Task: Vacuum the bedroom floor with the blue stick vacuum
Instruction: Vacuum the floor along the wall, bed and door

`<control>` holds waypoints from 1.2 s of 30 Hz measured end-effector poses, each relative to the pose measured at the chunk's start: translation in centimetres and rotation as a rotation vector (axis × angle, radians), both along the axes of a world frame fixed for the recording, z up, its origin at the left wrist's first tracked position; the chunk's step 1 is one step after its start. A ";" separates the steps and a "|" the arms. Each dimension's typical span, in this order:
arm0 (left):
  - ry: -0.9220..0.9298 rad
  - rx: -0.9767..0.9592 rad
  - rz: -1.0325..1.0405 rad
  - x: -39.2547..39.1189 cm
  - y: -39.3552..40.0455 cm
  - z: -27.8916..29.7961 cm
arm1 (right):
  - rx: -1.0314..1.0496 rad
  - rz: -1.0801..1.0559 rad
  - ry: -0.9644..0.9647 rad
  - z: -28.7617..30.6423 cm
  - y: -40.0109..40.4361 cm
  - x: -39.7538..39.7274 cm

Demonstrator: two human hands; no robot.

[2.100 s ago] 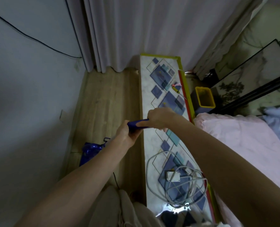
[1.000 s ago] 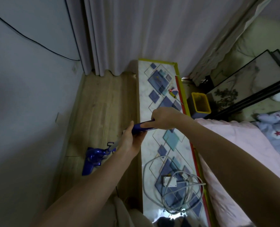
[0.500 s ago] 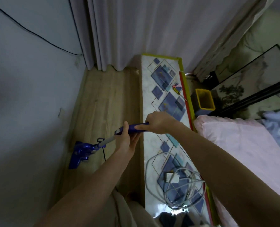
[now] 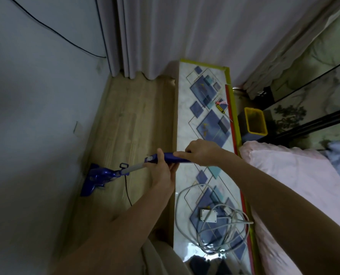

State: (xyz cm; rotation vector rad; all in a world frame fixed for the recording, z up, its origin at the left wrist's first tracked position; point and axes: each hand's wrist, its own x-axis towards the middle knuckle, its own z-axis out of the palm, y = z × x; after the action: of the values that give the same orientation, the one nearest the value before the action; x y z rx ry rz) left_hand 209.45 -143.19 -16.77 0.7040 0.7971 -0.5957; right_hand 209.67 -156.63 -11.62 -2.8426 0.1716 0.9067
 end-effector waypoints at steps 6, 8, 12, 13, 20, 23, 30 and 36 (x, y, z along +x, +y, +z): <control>0.083 -0.066 -0.015 -0.5 -2.6 2.2 | -0.054 0.049 -0.047 2.2 -2.9 -0.2; 0.106 -0.098 -0.026 -0.9 -3.1 2.5 | -0.078 0.052 -0.058 2.8 -3.1 -0.8; 0.098 -0.104 -0.044 -1.9 -3.3 2.1 | -0.112 0.010 -0.056 2.5 -2.9 -2.4; 0.093 -0.098 -0.044 -2.0 -3.3 1.8 | -0.112 -0.004 -0.054 2.3 -2.8 -2.6; 0.049 -0.057 -0.085 -1.3 -1.0 0.6 | -0.069 -0.030 -0.046 0.9 -0.8 -1.9; 0.036 -0.020 -0.084 -0.3 0.5 0.0 | -0.055 -0.026 -0.053 0.3 0.6 -1.1; 0.024 0.003 -0.052 2.3 2.6 -0.3 | -0.078 0.045 -0.103 0.6 2.7 1.3; 0.006 -0.006 -0.060 3.6 1.9 0.5 | -0.145 0.096 -0.144 0.9 2.5 2.6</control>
State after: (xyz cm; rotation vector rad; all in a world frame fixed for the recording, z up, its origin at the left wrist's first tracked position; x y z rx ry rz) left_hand 213.04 -141.28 -16.32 0.7231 0.7822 -0.6541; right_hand 212.30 -154.18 -10.69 -3.0602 0.0876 0.7304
